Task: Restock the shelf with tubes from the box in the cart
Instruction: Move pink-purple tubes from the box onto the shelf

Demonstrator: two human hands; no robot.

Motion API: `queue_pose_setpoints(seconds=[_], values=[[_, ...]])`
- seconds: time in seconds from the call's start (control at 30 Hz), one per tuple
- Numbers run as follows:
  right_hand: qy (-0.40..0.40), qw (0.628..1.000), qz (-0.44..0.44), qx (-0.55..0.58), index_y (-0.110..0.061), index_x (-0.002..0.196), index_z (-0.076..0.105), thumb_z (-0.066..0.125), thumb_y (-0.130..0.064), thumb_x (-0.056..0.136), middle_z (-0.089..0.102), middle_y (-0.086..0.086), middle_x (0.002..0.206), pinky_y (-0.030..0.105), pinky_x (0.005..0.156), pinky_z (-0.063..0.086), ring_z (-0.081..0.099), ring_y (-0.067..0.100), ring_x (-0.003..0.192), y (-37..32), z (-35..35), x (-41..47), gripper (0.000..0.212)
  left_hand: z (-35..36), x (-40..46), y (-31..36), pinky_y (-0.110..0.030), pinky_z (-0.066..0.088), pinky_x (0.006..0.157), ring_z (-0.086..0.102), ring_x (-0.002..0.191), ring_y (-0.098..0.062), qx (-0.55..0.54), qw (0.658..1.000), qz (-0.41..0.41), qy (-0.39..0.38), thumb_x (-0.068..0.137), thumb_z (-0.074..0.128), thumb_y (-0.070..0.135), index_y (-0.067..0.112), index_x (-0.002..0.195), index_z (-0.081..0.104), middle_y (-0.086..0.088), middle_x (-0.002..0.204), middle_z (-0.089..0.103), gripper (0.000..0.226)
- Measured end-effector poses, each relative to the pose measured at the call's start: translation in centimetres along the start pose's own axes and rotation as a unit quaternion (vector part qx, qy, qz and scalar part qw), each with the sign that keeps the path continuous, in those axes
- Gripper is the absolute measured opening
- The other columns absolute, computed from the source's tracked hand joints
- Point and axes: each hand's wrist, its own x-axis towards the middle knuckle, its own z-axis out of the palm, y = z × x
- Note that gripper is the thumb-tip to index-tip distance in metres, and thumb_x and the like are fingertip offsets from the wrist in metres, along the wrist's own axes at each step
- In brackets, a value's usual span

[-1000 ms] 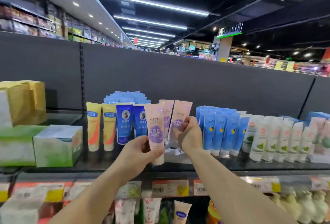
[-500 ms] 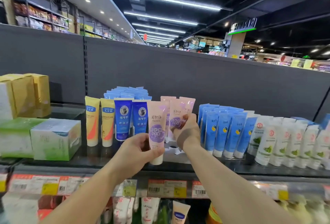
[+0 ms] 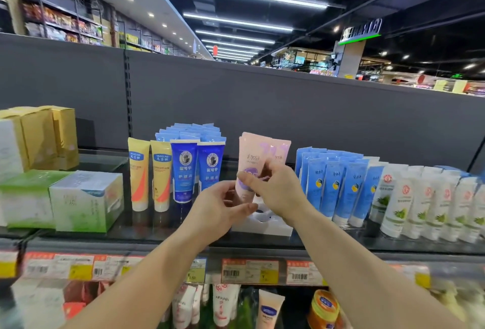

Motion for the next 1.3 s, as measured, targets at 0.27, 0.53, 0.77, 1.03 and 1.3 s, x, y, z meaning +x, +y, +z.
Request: queue_pose_setpoints(seconds=[0.27,0.53,0.77,1.03,1.3], values=[[0.151,0.985,0.022,-0.076,-0.020,0.100,0.048,0.074,-0.034,0.083,0.059,-0.009,0.101,0.005,0.054,0.039,0.052,0.003,0.078,2.0,1.5,1.1,0.034,-0.5,-0.1,-1.9,-0.012,0.046,0.072,0.059,0.093,-0.001,0.079,0.996,-0.031,-0.031,0.076,0.079,0.035,0.026,0.124,0.059,0.016,0.104,0.063,0.053],[0.157,0.983,0.022,-0.097,-0.021,0.107,0.044,0.073,-0.033,0.084,0.060,-0.001,0.116,0.006,0.058,0.036,0.051,0.006,0.087,2.0,1.9,1.7,0.039,-0.5,0.2,-2.4,-0.013,0.049,0.072,0.062,0.096,-0.007,0.076,0.996,-0.044,-0.031,0.080,0.076,0.023,0.026,0.118,0.060,0.013,0.107,0.065,0.042],[0.165,0.983,0.041,-0.064,-0.020,0.122,0.043,0.072,-0.027,0.084,0.059,-0.001,0.125,0.004,0.066,0.038,0.061,0.013,0.106,2.7,2.7,1.3,0.048,-0.5,0.0,-2.6,-0.010,0.049,0.061,0.063,0.092,-0.006,0.065,0.997,-0.025,-0.033,0.081,0.075,0.024,0.025,0.115,0.060,0.012,0.104,0.065,0.037],[0.175,0.981,0.053,-0.064,-0.019,0.122,0.047,0.073,-0.028,0.084,0.053,-0.011,0.108,0.005,0.069,0.038,0.055,0.005,0.096,2.4,2.5,0.5,0.047,-0.4,0.1,-2.8,-0.010,0.048,0.057,0.063,0.089,-0.007,0.063,0.998,-0.014,-0.026,0.082,0.074,0.021,0.023,0.116,0.061,0.009,0.105,0.065,0.036],[0.166,0.980,0.075,-0.079,-0.021,0.118,0.047,0.072,-0.034,0.084,0.060,-0.005,0.105,0.010,0.067,0.041,0.059,0.007,0.093,2.0,1.4,-2.7,0.044,-0.5,-0.4,-1.9,-0.024,0.054,0.079,0.062,0.090,-0.007,0.077,0.997,-0.004,-0.013,0.081,0.075,0.030,0.023,0.113,0.062,0.010,0.097,0.066,0.035]])
